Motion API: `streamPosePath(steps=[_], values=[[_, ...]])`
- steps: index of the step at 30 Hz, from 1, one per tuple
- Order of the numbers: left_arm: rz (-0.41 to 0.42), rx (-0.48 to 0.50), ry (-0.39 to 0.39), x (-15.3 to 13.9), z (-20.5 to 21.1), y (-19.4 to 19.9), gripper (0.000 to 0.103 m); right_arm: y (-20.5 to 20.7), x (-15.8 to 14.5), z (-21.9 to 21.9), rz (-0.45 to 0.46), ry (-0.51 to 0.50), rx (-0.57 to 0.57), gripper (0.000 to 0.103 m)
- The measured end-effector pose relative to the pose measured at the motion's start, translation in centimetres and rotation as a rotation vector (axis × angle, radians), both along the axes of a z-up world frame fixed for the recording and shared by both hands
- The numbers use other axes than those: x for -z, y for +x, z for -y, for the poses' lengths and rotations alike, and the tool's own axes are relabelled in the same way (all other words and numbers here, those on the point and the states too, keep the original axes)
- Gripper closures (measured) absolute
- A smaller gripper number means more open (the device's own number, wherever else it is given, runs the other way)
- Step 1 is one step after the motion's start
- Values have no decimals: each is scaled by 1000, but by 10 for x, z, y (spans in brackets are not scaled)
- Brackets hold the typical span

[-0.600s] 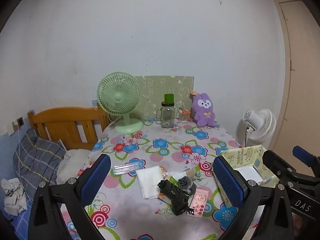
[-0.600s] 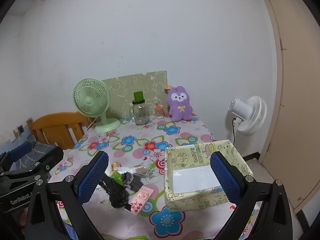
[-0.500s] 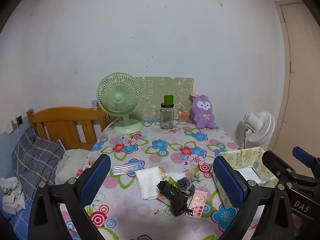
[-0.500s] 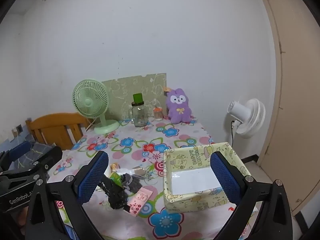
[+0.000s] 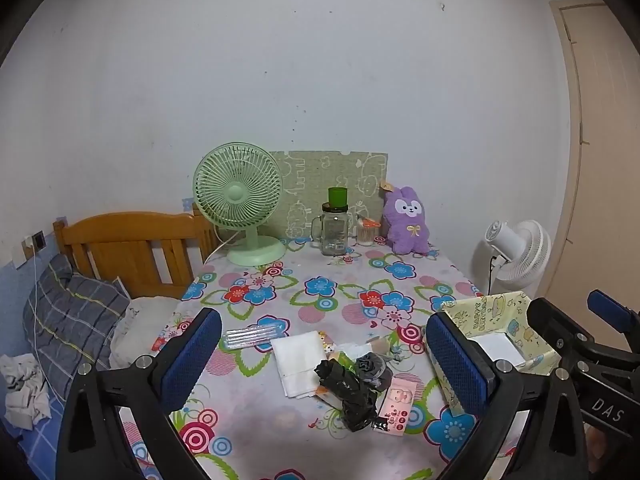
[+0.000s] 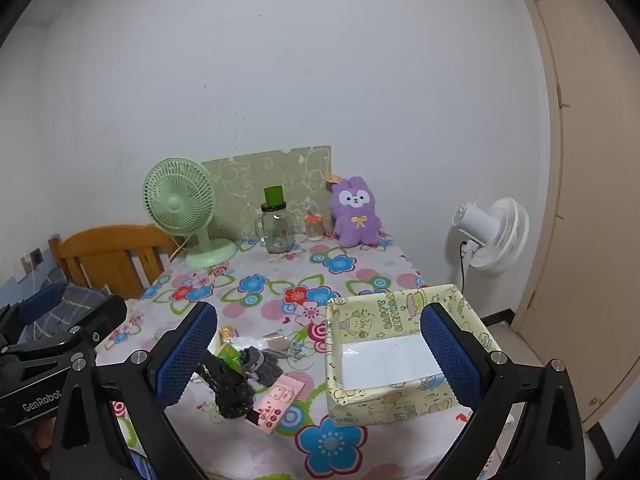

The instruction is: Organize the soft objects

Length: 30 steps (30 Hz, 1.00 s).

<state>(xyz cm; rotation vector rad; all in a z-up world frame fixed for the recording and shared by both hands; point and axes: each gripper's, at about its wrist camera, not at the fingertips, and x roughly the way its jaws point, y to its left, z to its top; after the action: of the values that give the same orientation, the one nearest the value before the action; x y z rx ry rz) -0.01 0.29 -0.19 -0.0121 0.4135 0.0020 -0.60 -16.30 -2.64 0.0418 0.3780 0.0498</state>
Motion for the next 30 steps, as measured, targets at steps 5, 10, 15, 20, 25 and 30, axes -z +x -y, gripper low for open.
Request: streamPosePath(steps=[5, 10, 15, 20, 25, 30], values=[[-1, 3, -5, -1, -2, 1, 0, 1, 1, -1, -1, -3, 1, 0], [-3, 6, -4, 1, -3, 4, 0, 1, 1, -1, -4, -4, 3, 1], [-1, 5, -4, 2, -3, 3, 0, 2, 1, -1, -4, -3, 1, 1], [-1, 5, -2, 2, -3, 4, 1, 2, 2, 0, -8, -2, 1, 1], [-1, 5, -2, 2, -2, 4, 1, 3, 2, -1, -8, -2, 2, 1], [-1, 5, -1, 1, -2, 3, 2, 3, 2, -1, -9, -1, 0, 1]])
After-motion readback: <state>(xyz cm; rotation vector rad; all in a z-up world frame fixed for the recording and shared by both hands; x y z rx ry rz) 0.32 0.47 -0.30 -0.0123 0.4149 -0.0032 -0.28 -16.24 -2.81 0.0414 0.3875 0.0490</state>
